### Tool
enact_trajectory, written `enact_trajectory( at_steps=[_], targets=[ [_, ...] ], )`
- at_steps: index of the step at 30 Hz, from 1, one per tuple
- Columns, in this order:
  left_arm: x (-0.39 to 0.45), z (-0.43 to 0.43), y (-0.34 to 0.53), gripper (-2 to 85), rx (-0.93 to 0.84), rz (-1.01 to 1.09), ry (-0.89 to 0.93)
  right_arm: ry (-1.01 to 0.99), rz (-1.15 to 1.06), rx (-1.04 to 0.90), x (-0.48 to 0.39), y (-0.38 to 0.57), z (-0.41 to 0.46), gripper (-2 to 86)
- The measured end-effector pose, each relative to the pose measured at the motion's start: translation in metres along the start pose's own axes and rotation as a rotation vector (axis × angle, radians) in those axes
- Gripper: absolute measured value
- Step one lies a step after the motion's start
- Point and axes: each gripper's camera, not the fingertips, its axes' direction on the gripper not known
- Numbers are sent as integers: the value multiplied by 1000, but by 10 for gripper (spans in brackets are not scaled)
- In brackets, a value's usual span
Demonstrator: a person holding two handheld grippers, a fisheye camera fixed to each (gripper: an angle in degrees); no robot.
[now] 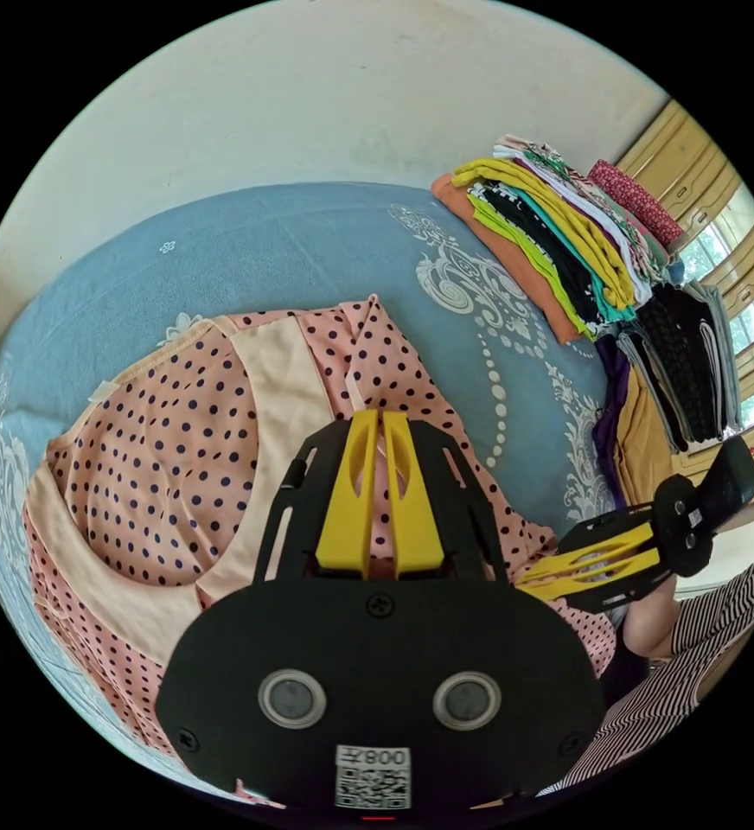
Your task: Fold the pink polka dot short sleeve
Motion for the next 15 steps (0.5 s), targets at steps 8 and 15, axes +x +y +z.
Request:
enact_trajectory(
  at_steps=[8,15],
  targets=[
    [-10,-9,49,5,86,7,67,-7,58,95,7,-7,-11,2],
    [-23,15,93,3,17,3,112,29,102,59,8,-21,-4,1]
  ],
)
